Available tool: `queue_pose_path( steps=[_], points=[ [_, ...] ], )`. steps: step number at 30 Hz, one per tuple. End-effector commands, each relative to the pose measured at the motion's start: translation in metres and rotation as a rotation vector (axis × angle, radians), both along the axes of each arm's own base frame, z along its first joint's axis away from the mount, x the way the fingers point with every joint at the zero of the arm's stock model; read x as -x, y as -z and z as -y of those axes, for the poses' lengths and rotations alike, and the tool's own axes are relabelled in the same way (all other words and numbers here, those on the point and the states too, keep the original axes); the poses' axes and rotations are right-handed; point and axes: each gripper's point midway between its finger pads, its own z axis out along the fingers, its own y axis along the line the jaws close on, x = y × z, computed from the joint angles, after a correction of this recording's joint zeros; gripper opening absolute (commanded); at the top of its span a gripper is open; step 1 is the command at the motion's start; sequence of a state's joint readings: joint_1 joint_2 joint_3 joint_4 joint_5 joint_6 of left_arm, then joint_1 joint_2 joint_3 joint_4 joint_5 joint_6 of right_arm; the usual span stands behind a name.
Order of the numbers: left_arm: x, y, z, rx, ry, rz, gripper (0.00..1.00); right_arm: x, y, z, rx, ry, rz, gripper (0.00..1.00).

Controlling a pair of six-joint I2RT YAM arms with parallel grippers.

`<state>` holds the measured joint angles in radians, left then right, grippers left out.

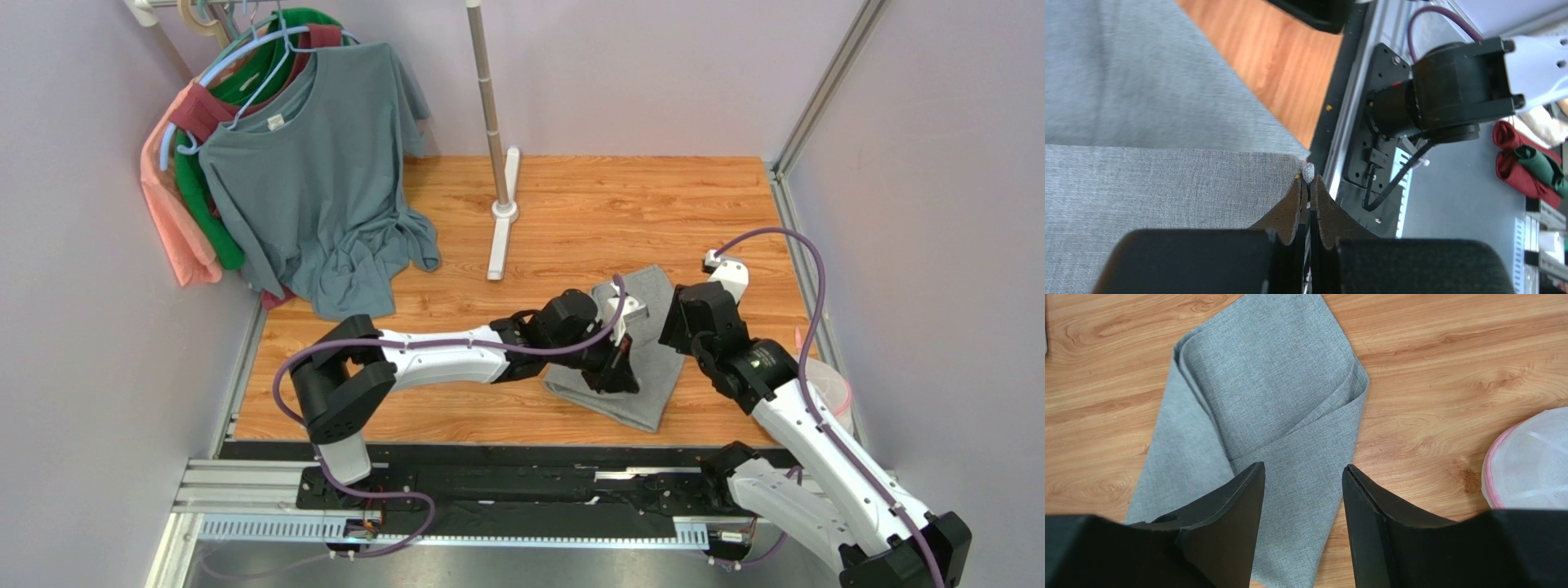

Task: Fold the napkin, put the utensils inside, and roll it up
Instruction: Fold the napkin

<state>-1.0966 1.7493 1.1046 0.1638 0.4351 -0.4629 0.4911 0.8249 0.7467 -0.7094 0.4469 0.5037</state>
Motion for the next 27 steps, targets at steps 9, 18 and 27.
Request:
queue_pose_path(
  steps=[9,18,27],
  points=[
    [0.023,0.009,0.024,-0.035,0.141,0.113,0.00,-0.004,-0.015,0.005,-0.007,0.025,0.054,0.54],
    [-0.008,0.025,0.026,-0.100,-0.012,0.173,0.00,0.001,-0.012,0.005,-0.013,0.014,0.047,0.54],
    [-0.033,0.000,0.026,-0.058,-0.160,0.244,0.00,0.010,0.007,0.004,-0.026,0.007,0.001,0.54]
  ],
)
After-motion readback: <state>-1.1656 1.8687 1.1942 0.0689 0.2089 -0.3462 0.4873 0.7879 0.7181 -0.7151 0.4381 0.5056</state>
